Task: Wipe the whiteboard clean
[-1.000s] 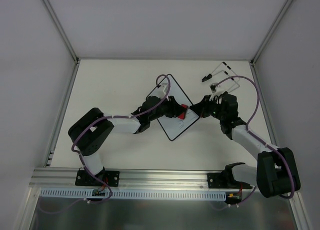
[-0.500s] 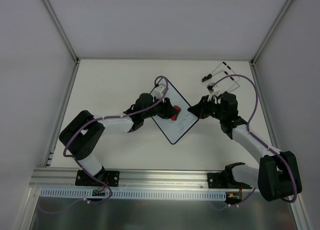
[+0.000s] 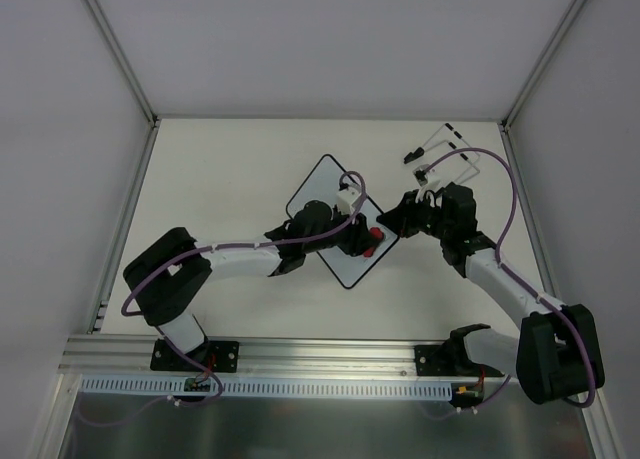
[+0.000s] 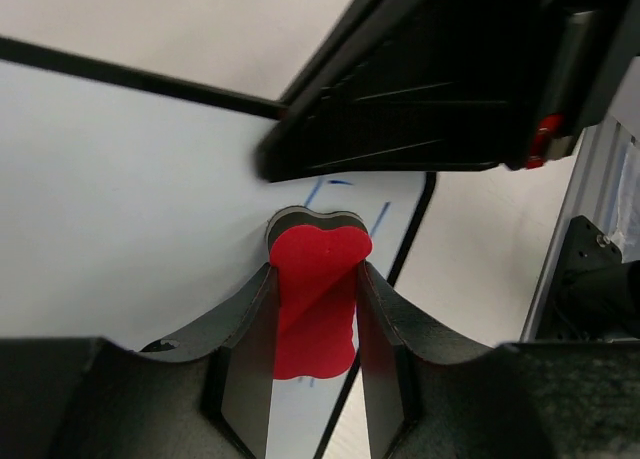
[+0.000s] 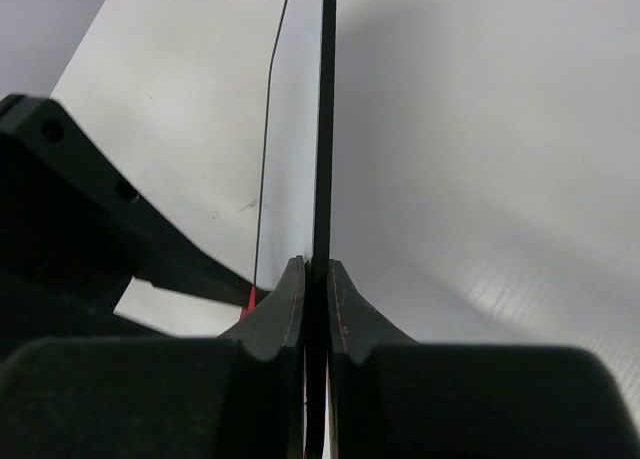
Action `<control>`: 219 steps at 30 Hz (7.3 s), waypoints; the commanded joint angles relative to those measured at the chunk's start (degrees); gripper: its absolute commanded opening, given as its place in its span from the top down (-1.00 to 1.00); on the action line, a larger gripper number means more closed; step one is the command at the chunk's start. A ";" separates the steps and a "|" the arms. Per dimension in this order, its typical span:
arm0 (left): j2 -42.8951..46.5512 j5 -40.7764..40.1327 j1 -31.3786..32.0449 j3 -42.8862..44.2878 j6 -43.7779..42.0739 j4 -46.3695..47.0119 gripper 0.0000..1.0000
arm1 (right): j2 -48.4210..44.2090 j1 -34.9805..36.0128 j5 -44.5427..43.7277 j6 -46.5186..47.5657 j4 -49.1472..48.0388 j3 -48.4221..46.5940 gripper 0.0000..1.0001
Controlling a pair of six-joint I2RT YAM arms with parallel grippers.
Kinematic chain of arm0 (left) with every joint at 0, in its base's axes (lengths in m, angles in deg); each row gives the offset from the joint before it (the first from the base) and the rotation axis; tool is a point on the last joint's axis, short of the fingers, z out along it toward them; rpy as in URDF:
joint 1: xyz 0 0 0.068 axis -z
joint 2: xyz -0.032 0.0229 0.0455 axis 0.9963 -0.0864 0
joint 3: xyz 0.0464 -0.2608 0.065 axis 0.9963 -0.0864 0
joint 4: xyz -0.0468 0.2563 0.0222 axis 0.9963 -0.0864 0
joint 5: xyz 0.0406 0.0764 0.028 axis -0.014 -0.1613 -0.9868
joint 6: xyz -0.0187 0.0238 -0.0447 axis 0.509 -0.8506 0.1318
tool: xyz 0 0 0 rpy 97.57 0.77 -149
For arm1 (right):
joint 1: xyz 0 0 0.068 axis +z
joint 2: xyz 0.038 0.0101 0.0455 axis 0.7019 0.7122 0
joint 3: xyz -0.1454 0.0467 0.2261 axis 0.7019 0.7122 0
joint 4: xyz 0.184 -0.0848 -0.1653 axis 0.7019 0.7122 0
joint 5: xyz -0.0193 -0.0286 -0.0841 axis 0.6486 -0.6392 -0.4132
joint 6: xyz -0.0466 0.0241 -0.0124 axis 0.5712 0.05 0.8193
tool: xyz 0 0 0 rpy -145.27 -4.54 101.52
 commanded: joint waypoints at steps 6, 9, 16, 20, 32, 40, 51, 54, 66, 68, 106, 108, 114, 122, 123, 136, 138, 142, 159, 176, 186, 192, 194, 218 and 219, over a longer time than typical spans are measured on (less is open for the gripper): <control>-3.19 -6.98 4.11 8.08 -2.65 -3.70 1.00 | -1.81 1.54 4.07 3.81 0.83 -1.79 1.00; -3.72 -8.73 4.11 10.46 -3.62 -5.46 1.00 | -1.99 1.54 3.99 3.81 0.74 -1.79 1.00; -3.55 -9.53 4.11 8.11 -2.66 -6.52 1.00 | -2.34 1.55 3.63 4.08 0.83 -1.71 1.00; -2.23 -9.01 4.11 3.27 -1.87 -6.52 1.00 | -2.16 1.54 3.28 4.08 0.83 -1.97 1.00; 1.99 -10.23 4.11 -11.06 -0.72 -2.57 1.00 | -1.55 1.54 3.19 4.60 0.83 -2.67 1.00; -0.29 -10.76 4.11 -10.64 -2.12 -0.28 1.00 | -1.37 1.54 3.46 4.52 0.74 -2.41 1.00; -0.73 -12.96 4.11 3.16 -7.13 -1.33 1.00 | -2.07 1.55 3.55 4.08 0.74 -1.62 0.99; -0.56 -13.49 4.11 6.15 -8.27 -1.77 1.00 | -2.16 1.63 3.54 3.99 0.74 -1.18 1.00; -2.40 -11.29 4.72 11.08 -8.19 -2.04 1.00 | -2.51 1.55 3.20 3.90 0.74 -0.30 0.99; -2.14 -11.20 4.90 8.98 -7.75 -1.95 1.00 | -2.43 1.63 3.28 3.99 0.74 -0.56 1.00; -0.29 -9.45 6.39 7.47 -8.63 -3.09 1.00 | -1.28 1.55 3.37 4.69 0.74 -1.18 1.00; -0.38 -9.27 6.74 8.79 -8.72 -3.09 1.00 | -0.93 1.63 3.37 4.69 0.74 -1.27 1.00; -1.08 -10.50 7.01 12.30 -10.03 -3.26 1.00 | -0.67 1.63 3.63 4.60 0.74 -1.53 1.00; -2.40 -10.41 6.92 12.41 -9.34 -4.76 1.00 | -1.19 1.63 3.20 4.60 0.83 -1.62 1.00; -2.32 -10.41 6.92 11.61 -8.99 -4.67 1.00 | -1.37 1.63 3.19 4.60 0.83 -1.62 1.00; -0.73 -12.68 7.01 -2.54 -3.98 -4.41 1.00 | -0.49 1.63 2.67 4.78 0.74 -2.23 1.00; -0.91 -12.96 6.92 -4.47 -3.53 -3.71 1.00 | -0.41 1.63 2.67 4.87 0.74 -2.58 0.99; -1.35 -14.10 6.83 -6.58 -1.87 -3.35 1.00 | -0.06 1.63 3.02 4.96 0.74 -2.93 1.00; -1.08 -12.43 5.60 3.60 -4.85 -4.58 1.00 | -0.93 1.63 2.67 4.69 0.74 -1.62 0.99; -3.37 -15.59 5.60 16.97 -7.05 -10.21 1.00 | -1.37 1.63 2.67 4.51 0.74 -1.44 1.00; -1.35 -16.82 5.52 8.27 -2.04 -10.74 1.00 | -1.28 1.63 2.58 5.13 0.83 -1.53 1.00; -0.03 -17.79 5.51 3.08 -0.99 -10.74 1.00 | -0.76 1.63 2.58 5.66 0.83 -1.97 1.00; -0.12 -17.97 5.51 2.03 -0.55 -10.65 1.00 | -0.58 1.63 2.58 5.66 0.83 -2.06 1.00; -3.63 -19.38 2.00 16.87 -2.74 -11.26 1.00 | -0.41 1.63 3.02 5.39 0.83 -2.32 1.00; -3.81 -18.94 2.00 17.05 -2.74 -11.26 1.00 | -0.41 1.63 3.02 5.39 0.83 -2.41 0.99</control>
